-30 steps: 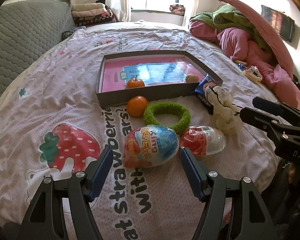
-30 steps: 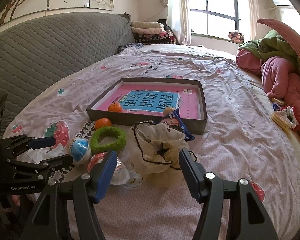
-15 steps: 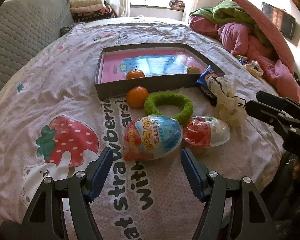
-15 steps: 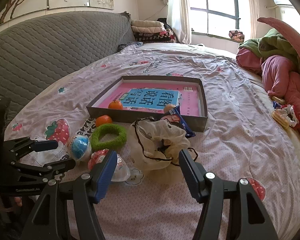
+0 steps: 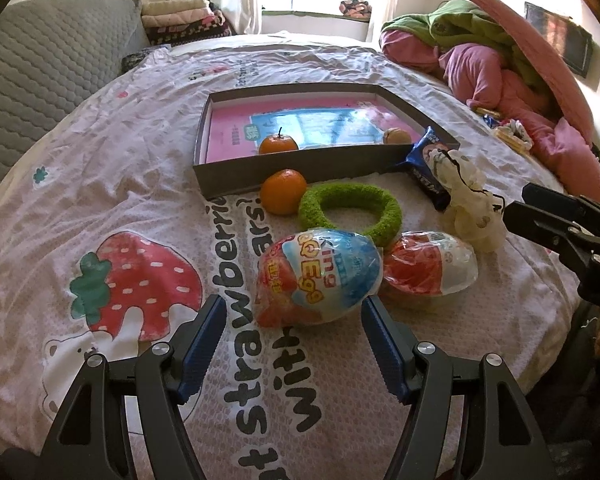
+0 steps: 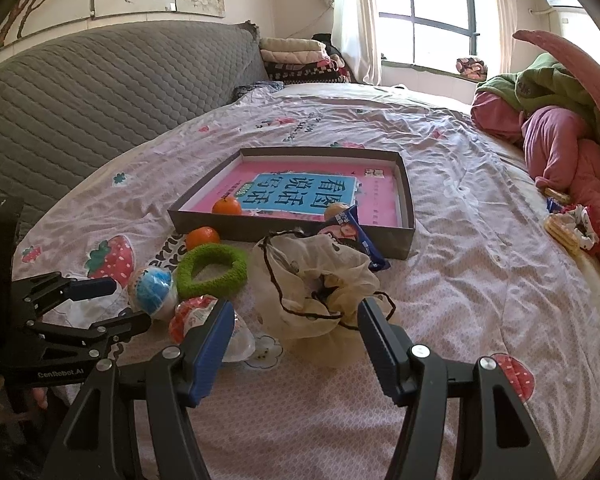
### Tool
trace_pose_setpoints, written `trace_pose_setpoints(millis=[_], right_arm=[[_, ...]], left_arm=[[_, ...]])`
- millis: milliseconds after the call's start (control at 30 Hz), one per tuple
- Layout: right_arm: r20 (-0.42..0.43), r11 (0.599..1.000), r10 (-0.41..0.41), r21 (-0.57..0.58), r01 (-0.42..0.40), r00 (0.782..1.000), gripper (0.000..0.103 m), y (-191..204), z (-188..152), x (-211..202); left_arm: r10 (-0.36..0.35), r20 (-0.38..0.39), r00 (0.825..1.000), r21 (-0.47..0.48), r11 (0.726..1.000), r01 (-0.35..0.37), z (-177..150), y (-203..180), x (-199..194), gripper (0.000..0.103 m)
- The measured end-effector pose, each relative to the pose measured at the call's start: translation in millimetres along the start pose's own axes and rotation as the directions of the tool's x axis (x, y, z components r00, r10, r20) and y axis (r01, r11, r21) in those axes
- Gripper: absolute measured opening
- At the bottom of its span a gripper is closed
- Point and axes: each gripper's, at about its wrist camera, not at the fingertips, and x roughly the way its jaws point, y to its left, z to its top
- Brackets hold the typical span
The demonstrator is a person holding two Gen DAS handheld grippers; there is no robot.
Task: Organize objects
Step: 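Move the left gripper toward the Kinder Joy egg while the right gripper approaches the white cloth bag, then lower the left gripper around the Kinder Joy egg while the right gripper closes on the white cloth bag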
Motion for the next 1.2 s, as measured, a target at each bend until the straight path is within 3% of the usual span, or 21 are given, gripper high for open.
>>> trace_pose_setpoints(millis=[333,800,1100,1200], right_arm=[[-0.021,1.0,-0.011,-0.01,0.011,1.0,0.064,2,-2,12],[-0.038,0.993,-0.095,-0.076,0.092,0.995,0.063,7,-1,40],[-0.025,0.988,-0.125,-0.093,0.122,0.992,0.048,6,0,48],[-0.024,0.988,-0.126,-0.09,0.124,0.992,0.036,5,0,50]], left_arm=[[-0.023,0.005,1.0,-0.001,1.0,0.023,4,-2,6,0.071],[-0.044,-0.009,0.999,-0.008,0.999,0.044,11,-2,22,0.072],[-0.046,-0.004,0.999,-0.005,0.999,0.046,15,-4,28,0.073],[-0.049,-0.003,0.999,-0.007,0.999,0.049,17,-4,30,0.073]])
